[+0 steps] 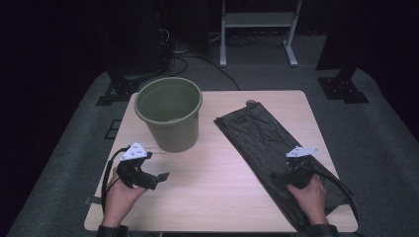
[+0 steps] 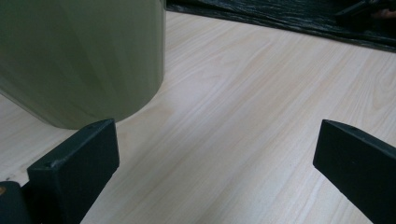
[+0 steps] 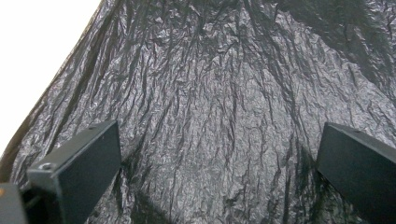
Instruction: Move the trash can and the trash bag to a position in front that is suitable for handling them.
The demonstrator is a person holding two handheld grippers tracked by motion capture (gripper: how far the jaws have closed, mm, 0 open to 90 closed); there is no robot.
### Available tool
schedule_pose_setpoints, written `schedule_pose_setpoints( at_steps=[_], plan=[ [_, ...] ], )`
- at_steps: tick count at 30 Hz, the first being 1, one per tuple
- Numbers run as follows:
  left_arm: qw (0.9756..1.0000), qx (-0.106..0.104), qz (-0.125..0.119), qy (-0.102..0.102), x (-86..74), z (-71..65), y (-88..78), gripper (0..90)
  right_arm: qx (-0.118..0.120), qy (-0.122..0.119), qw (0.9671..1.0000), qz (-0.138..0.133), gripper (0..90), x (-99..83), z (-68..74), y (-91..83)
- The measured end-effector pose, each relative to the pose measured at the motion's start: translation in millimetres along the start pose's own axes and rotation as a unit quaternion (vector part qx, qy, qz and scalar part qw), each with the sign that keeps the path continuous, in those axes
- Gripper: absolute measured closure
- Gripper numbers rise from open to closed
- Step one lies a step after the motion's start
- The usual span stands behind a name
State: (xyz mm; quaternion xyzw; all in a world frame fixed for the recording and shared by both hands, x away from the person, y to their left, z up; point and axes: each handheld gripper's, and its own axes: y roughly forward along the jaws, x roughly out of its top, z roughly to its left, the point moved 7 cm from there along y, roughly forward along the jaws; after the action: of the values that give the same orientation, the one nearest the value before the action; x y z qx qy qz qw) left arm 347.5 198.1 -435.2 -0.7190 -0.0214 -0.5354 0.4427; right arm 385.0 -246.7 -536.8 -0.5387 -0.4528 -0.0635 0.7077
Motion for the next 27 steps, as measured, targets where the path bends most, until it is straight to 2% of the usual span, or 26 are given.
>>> schedule_pose_setpoints(
  at_steps=[14, 27],
  plan=[
    [0.9999, 0.000, -0.010, -0.007, 31.2, 8.8, -16.8, 0.0, 0.000, 0.000, 1.0000, 0.000, 0.0, 0.0, 0.0, 0.1],
    [0.9997, 0.007, -0.019, -0.013, 67.0, 24.2, -35.0, 0.0, 0.000, 0.000, 1.0000, 0.000, 0.0, 0.0, 0.0, 0.0]
  ],
)
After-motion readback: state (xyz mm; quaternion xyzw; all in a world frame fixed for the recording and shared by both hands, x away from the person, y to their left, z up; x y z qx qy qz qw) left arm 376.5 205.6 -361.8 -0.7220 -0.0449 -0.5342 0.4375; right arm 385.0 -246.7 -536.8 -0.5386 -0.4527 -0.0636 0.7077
